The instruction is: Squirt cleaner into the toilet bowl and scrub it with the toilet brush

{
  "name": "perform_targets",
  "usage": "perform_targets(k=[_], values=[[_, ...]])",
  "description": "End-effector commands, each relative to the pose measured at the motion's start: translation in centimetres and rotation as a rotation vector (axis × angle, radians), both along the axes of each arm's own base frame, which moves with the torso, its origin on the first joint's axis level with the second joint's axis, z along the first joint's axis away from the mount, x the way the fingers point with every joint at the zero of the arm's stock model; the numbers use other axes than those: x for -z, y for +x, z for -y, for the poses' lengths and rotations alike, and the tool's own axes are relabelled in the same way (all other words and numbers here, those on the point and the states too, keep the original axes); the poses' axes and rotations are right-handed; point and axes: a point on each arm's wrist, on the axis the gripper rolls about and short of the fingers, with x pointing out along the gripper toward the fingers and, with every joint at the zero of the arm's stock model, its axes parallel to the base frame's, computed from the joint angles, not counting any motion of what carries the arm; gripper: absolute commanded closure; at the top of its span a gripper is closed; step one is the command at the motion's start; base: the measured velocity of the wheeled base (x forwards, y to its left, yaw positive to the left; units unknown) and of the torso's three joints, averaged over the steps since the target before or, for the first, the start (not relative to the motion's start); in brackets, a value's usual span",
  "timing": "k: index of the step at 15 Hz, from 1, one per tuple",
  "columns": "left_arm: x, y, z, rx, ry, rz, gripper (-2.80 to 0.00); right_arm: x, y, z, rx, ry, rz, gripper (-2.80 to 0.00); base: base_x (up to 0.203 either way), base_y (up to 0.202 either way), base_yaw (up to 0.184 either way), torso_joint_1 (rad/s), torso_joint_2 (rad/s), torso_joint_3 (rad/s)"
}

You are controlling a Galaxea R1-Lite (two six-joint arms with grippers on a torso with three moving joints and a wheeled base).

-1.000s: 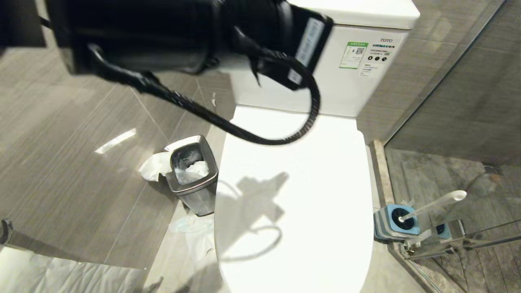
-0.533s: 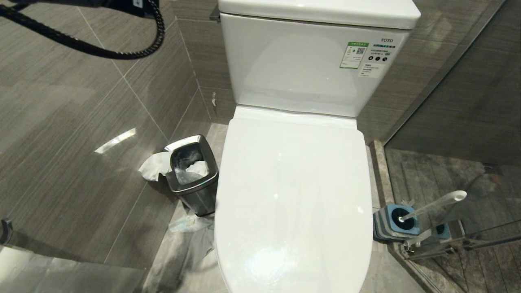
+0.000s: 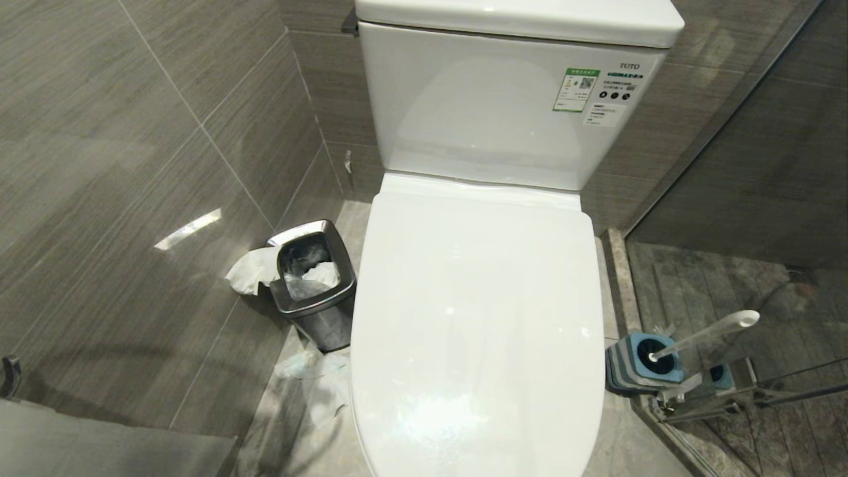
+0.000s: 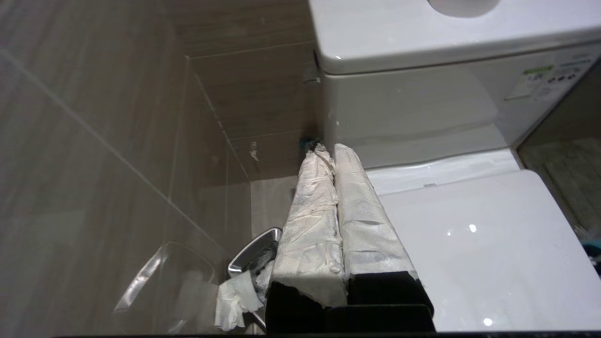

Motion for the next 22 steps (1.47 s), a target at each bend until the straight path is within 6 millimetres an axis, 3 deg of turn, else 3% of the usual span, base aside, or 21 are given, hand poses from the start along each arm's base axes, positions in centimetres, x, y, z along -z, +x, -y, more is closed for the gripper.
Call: perform_targets(k=[1, 6, 10, 15, 22], values=[[-0.8, -1.9, -2.5, -0.044, -0.042, 0.045, 0.0, 0.0, 0.0, 0.0, 0.0, 0.0, -0.002, 0.0, 0.0, 0.0, 0.0, 0.0, 0.0, 0.0], [-1.6, -5.9, -6.5, 0.008, -0.087, 0.158, 0.0, 0.0, 0.0, 0.0, 0.0, 0.0, -0.002, 0.0, 0.0, 0.0, 0.0, 0.0, 0.0, 0.0], [-0.5, -9.6, -8.9, 0.02, -0.035, 0.235, 0.0, 0.0, 0.0, 0.0, 0.0, 0.0, -0.002, 0.0, 0.0, 0.0, 0.0, 0.0, 0.0, 0.0], [5.2, -14.8, -9.8, -0.012, 0.042, 0.21, 0.0, 0.0, 0.0, 0.0, -0.001, 0.0, -0.002, 0.0, 0.0, 0.0, 0.0, 0.0, 0.0, 0.0], [10.4, -18.2, -10.4, -0.27, -0.067, 0.239, 0.0, 0.0, 0.0, 0.0, 0.0, 0.0, -0.002, 0.0, 0.0, 0.0, 0.0, 0.0, 0.0, 0.0]])
